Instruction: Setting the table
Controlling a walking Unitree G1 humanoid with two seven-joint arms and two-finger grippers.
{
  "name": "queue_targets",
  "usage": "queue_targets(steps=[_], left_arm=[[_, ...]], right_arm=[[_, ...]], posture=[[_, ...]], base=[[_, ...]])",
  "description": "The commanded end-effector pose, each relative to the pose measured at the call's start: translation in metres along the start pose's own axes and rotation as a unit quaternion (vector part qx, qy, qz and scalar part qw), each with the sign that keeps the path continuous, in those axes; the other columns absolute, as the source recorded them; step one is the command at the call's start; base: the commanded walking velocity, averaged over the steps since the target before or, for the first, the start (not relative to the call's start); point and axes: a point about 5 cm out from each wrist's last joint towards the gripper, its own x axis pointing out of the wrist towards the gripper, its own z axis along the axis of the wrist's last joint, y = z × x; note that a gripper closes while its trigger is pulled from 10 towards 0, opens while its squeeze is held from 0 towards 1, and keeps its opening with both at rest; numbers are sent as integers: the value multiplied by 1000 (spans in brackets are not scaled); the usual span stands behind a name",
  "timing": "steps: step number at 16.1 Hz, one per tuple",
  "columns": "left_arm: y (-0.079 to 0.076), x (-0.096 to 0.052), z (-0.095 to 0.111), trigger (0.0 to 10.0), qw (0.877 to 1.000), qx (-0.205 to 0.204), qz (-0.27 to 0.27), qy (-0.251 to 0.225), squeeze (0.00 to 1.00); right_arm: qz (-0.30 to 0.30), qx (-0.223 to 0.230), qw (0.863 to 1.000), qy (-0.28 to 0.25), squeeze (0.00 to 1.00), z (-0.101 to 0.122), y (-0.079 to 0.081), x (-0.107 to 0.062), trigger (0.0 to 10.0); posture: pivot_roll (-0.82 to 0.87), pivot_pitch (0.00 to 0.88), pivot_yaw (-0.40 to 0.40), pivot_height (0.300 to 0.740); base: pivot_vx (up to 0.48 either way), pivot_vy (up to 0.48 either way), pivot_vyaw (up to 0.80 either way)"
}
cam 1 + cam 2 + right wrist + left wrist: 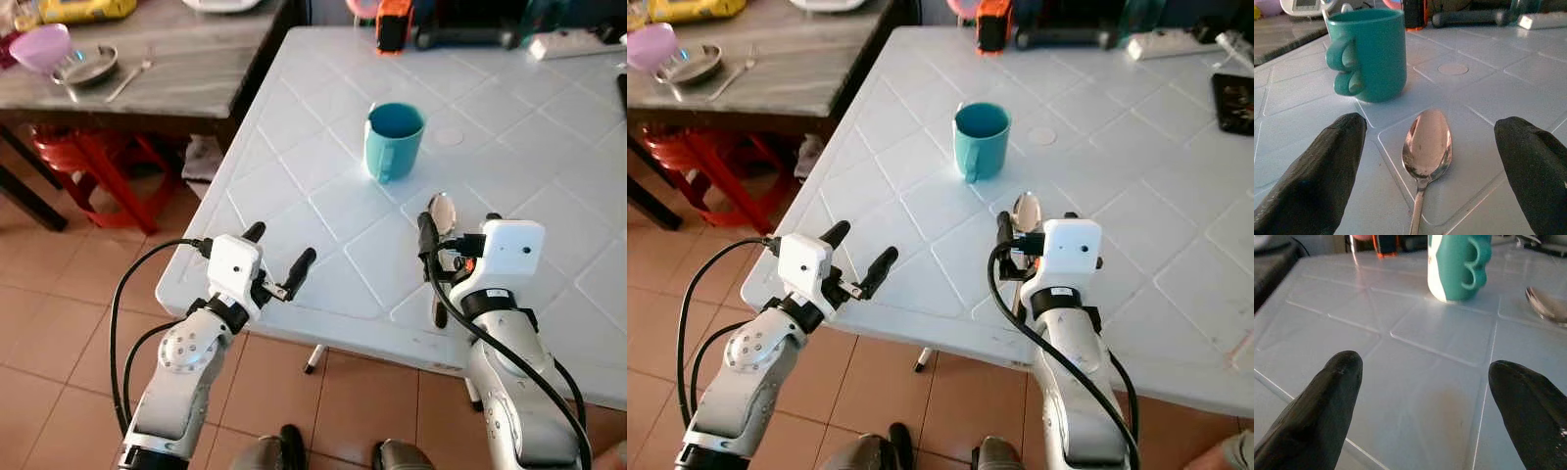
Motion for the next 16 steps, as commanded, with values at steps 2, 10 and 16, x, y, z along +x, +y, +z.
queue_targets(steps=[2,10,16], left_arm=[[1,-12,-5,10000,998,-19,-55,6,0],[-1,-16,2,10000,990,-29,-139,-13,0],[-7,-11,-1,10000,985,-16,-169,-27,0]], right_arm=[[7,24,1000,16,0,-4,3,-1,10000],[16,80,995,65,0,-14,9,-4,10000],[9,88,989,116,0,-27,8,-8,10000]], posture=[[-151,217,111,740],[-157,233,109,740],[-162,236,99,740]], base=[[0,0,0],[0,0,0],[0,0,0]])
